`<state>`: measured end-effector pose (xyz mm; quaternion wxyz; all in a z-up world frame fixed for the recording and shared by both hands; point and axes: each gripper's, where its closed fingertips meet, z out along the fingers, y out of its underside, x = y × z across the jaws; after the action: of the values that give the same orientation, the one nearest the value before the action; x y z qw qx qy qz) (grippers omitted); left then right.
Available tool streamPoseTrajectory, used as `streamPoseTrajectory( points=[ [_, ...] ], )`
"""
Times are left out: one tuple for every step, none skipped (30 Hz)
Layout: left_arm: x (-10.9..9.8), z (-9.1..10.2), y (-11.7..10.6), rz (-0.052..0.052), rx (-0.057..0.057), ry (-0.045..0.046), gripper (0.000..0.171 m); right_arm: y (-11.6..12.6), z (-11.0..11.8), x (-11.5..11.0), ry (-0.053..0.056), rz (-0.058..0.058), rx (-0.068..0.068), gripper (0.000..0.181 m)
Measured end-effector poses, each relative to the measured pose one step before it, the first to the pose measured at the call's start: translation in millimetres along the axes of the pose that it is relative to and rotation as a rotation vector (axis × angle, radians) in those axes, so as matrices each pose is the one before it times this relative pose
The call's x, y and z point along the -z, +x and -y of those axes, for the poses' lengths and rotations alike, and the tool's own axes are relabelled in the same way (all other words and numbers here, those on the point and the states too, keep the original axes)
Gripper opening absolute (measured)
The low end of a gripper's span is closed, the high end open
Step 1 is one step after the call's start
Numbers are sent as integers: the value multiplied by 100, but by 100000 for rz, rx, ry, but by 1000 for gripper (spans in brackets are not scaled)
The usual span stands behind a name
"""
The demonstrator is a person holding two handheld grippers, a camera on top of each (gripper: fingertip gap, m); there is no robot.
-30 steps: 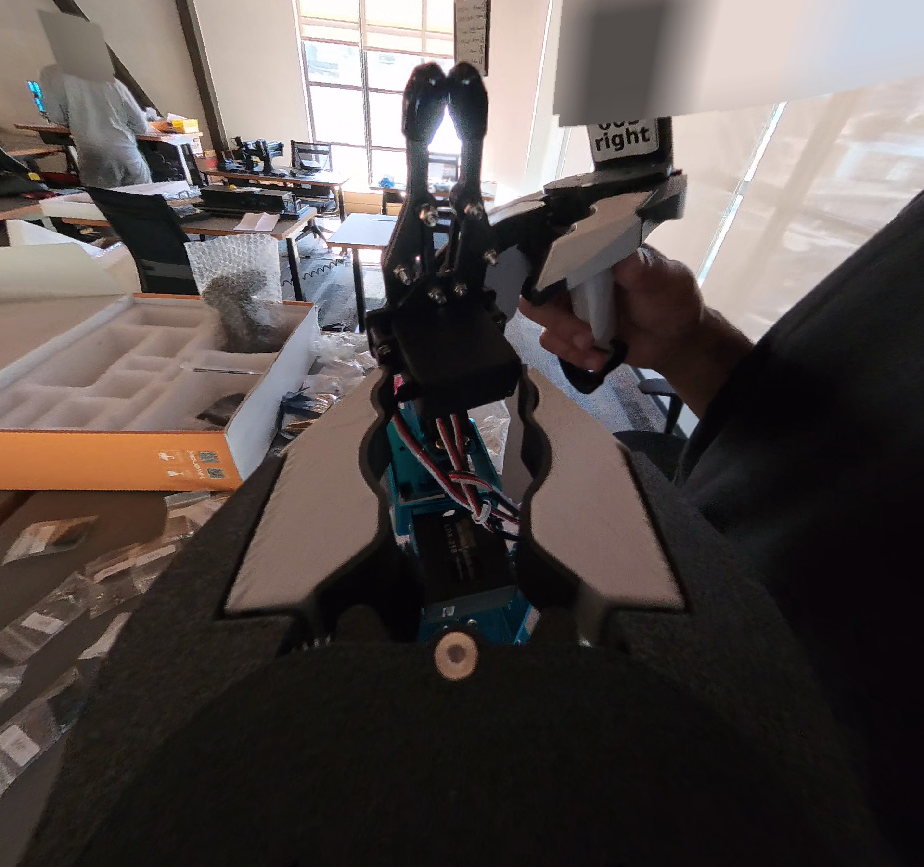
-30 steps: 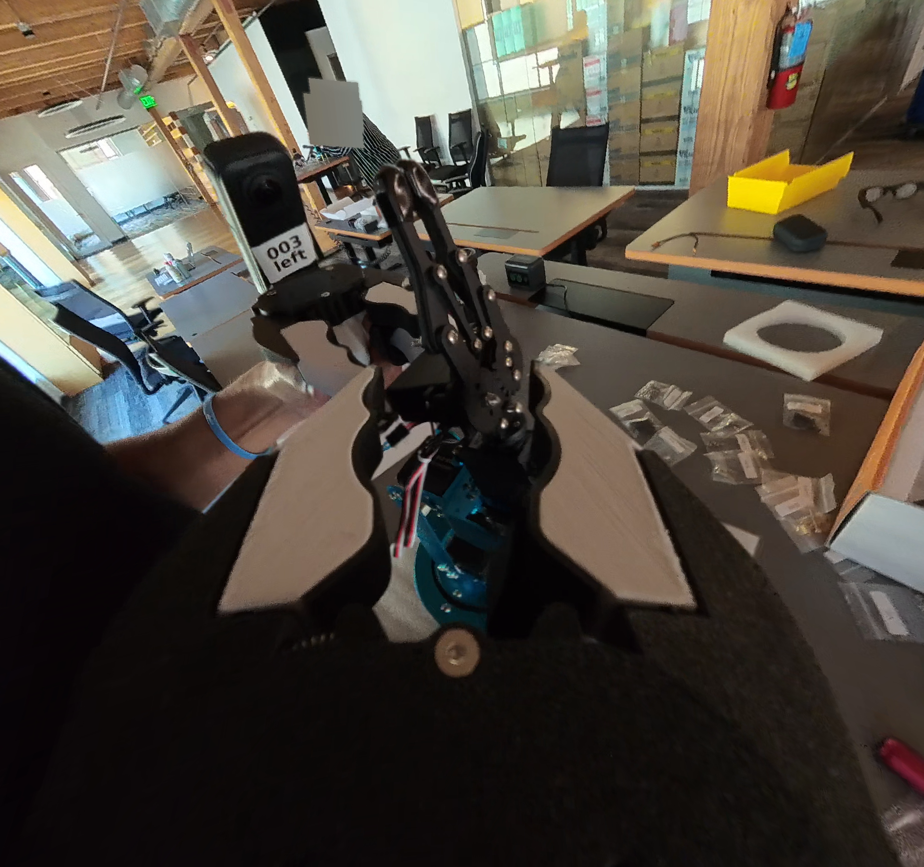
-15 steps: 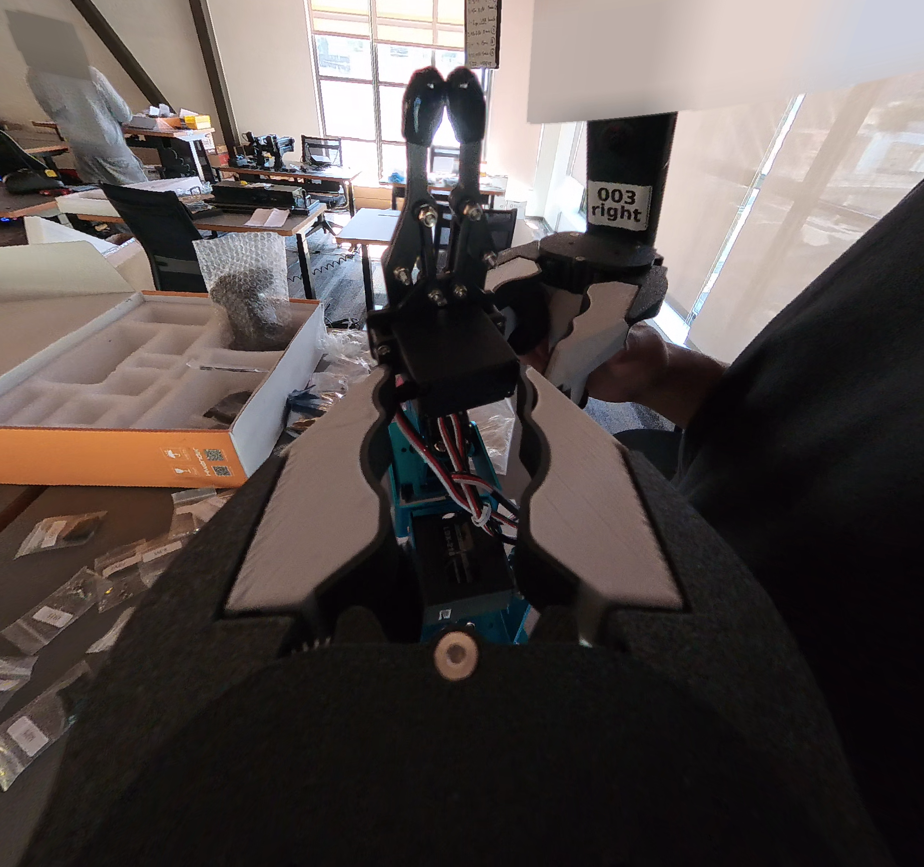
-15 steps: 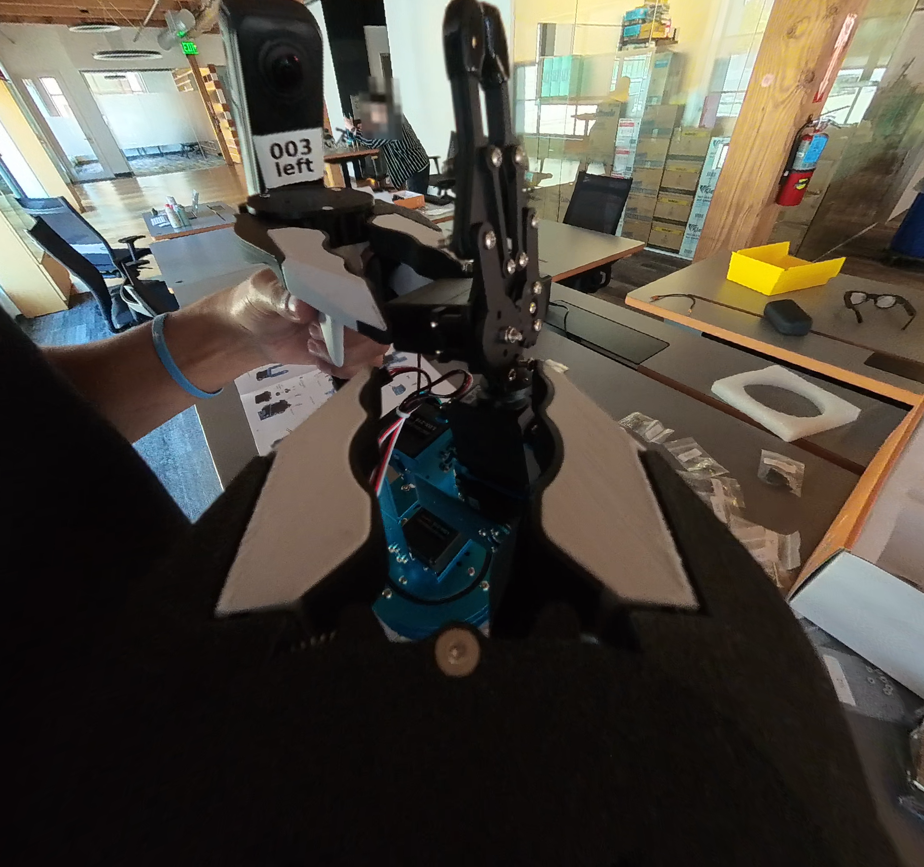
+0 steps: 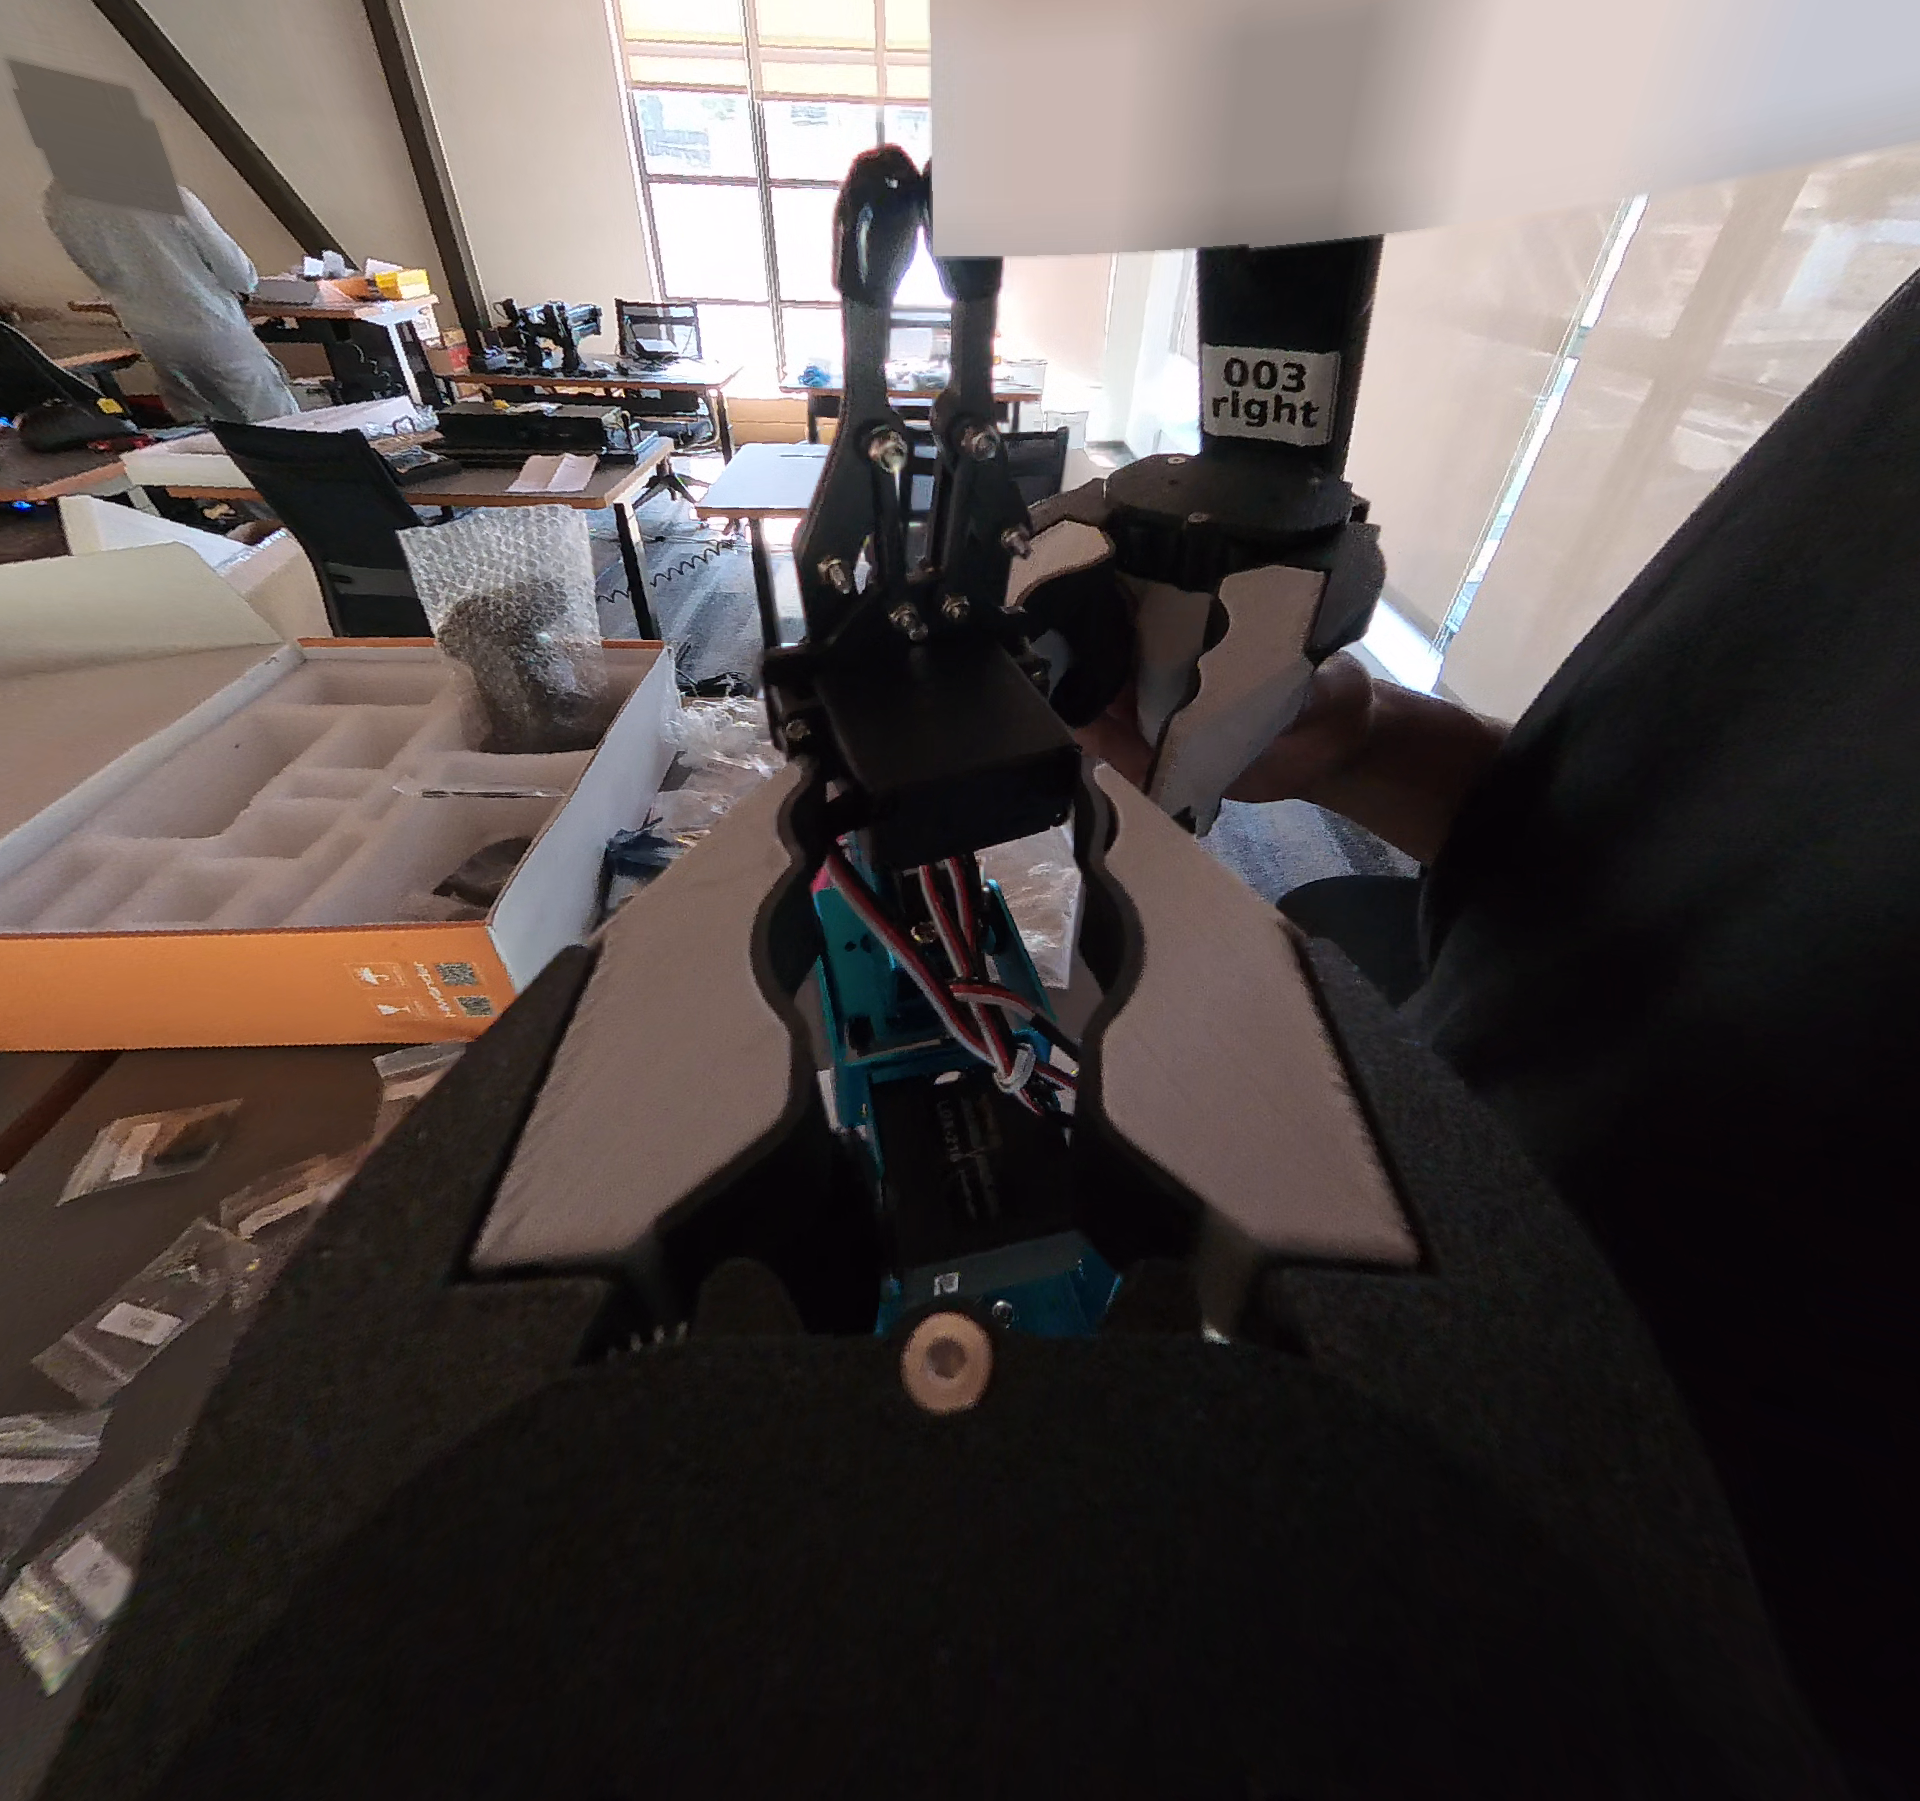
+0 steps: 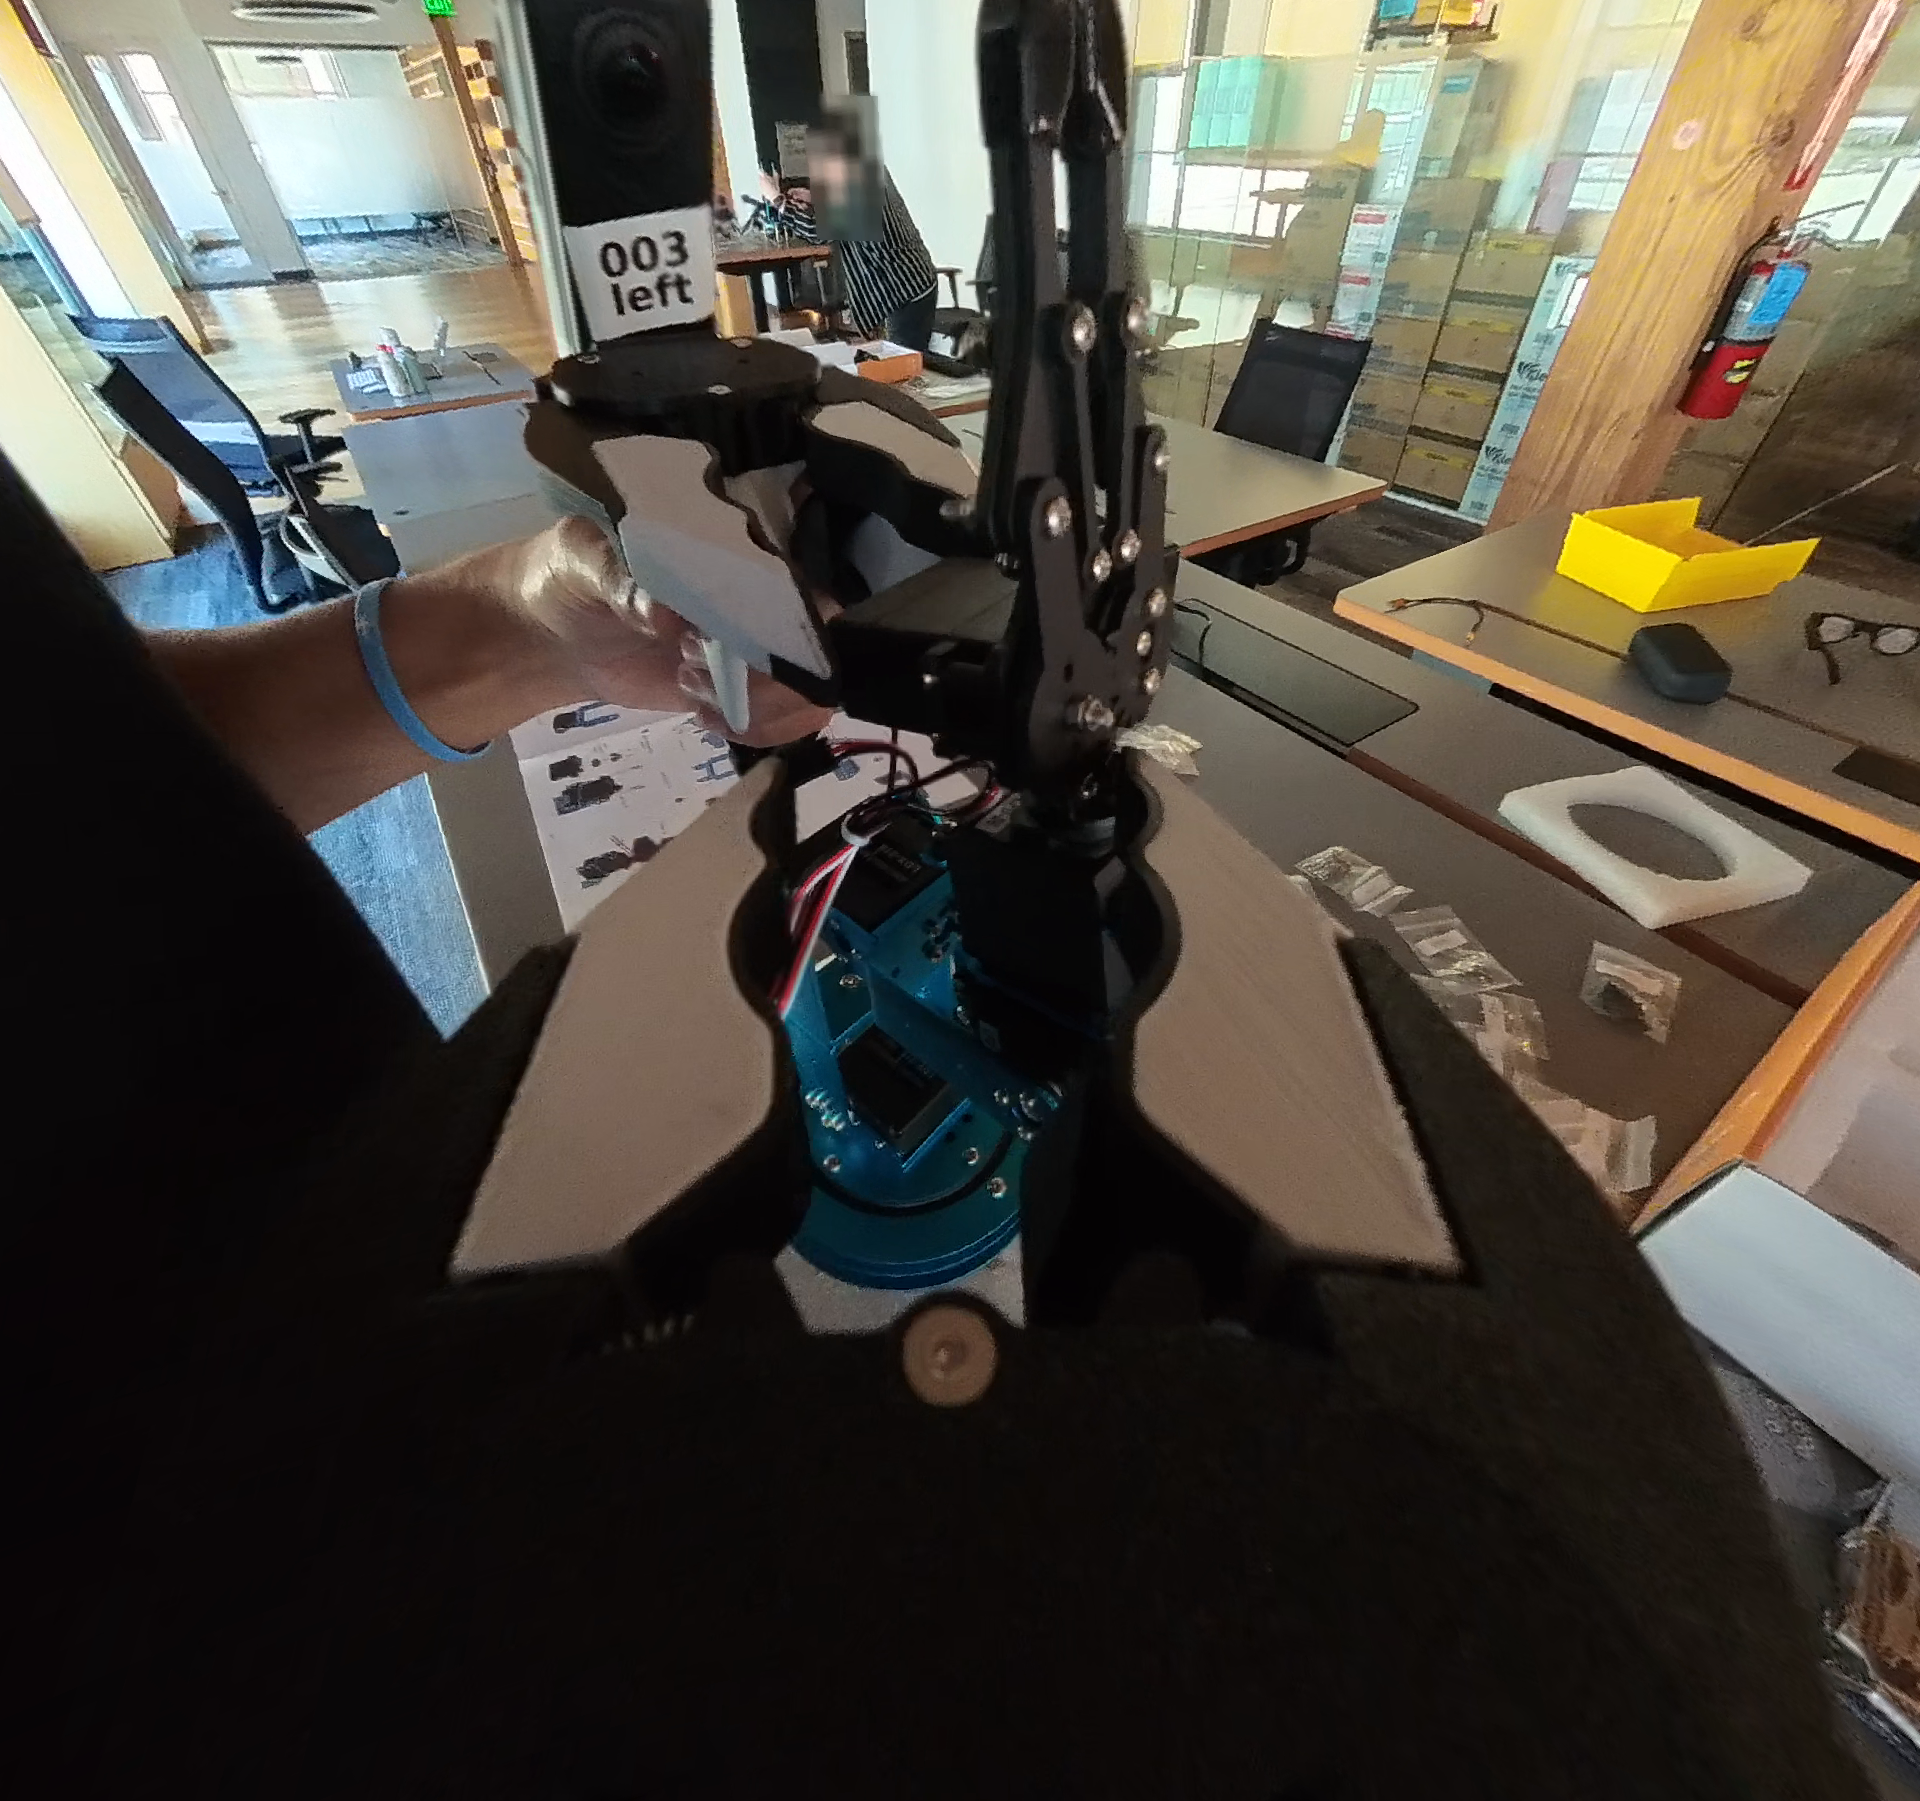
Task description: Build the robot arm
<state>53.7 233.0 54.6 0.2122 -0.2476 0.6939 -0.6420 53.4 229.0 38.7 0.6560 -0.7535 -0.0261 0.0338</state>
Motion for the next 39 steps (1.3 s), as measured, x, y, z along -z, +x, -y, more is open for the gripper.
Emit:
streamPoseTrajectory(
  points=[
    [-52,3,-50,-317,1181,27,46,100,12,65,365,152,-737,60],
    [-71,14,-95,435,369,-333,46,56,37,17,640,398,-1495,61],
    [-63,50,-86,698,-124,-417,46,-78,43,-47,763,891,-1506,65],
    [-10,66,-19,207,-51,-336,46,-22,22,2,383,320,-91,66],
    [-8,28,33,-136,-83,-322,47,-37,-37,53,-278,104,734,64],
    [-56,14,27,92,-144,-229,46,-34,-52,59,-613,-144,562,66],
    [-100,17,24,273,-171,-79,46,-64,-36,73,-897,192,-190,68],
    [-114,56,37,279,-182,124,47,-173,50,121,-539,1671,-2252,72],
    [-97,61,42,163,-261,23,46,-191,199,183,-36,3130,-5250,76],
    [-97,36,35,48,-354,-322,46,-115,272,223,67,3763,-6834,79],
    [-122,42,16,148,-479,-451,46,-249,277,239,-176,4520,-6422,84],
    [-146,42,-28,402,-549,-486,46,-72,185,181,-440,2560,-4412,86],
    [-196,30,-79,604,-490,-633,47,149,102,89,-657,4,-2263,87],
    [-227,33,-97,626,-464,-728,47,248,44,45,-1099,-1933,-773,87],
    [-245,58,-111,711,-591,-574,46,341,57,0,-1090,-3189,-357,85],
    [-258,67,-106,955,-949,-539,46,323,36,-39,-870,-3265,-147,85],
    [-232,36,-88,797,-953,-615,47,312,30,-25,-906,-2978,-568,84],
    [-209,73,-19,260,-608,-230,47,293,77,45,-372,-2361,-1092,81],
    [-184,103,19,-4,-457,181,47,225,39,78,-300,-1629,-745,78],
    [-170,52,14,-97,-537,116,47,302,18,91,-142,-1770,-1446,74],
    [-123,64,15,-239,-256,277,47,179,50,93,344,-1060,-716,72],
    [-69,94,-11,-436,435,522,47,47,-76,5,-61,-864,1482,70],
    [-35,99,-24,-624,947,616,47,112,-114,-52,-187,-2172,2909,68],
    [2,90,-15,-877,1339,576,46,106,-132,-89,-463,-3244,3664,68],
    [41,77,50,-1324,1756,329,46,140,-48,-56,35,-3354,3153,66],
    [88,73,54,-1465,2381,132,46,10,38,-4,873,-1569,1283,63],
    [93,72,16,-981,2467,-3,47,-110,28,-51,965,9,-1024,63],
    [85,76,-2,-369,1792,-44,46,-157,107,-39,1165,763,-2252,64],
    [51,76,14,-17,1232,-34,46,-128,155,-24,1313,668,-2558,65],
    [15,9,-7,-127,1433,-314,47,52,95,-33,734,-259,-2204,64],
    [21,7,-8,-578,1737,-262,47,94,67,-22,580,-370,-1407,62],
    [76,54,50,-1186,1523,268,47,79,41,-27,478,-172,-985,60],
    [144,126,108,-1959,1841,909,47,-52,52,-5,480,769,-1104,59],
    [179,147,130,-2784,2900,1253,46,-77,79,-6,649,960,-1217,58],
    [169,178,57,-3048,3612,1390,46,-106,43,-36,651,802,-618,59],
    [149,198,-70,-2566,3556,1534,44,-67,-7,-89,534,213,95,60],
    [89,107,-144,-1726,2307,1228,43,-49,0,-105,568,-377,868,62],
    [63,5,-150,-1045,266,668,41,-38,-30,-73,146,-916,1456,63],
    [43,-18,-57,-828,-625,285,39,34,-85,-77,-232,-1534,2874,64]
  ],
)
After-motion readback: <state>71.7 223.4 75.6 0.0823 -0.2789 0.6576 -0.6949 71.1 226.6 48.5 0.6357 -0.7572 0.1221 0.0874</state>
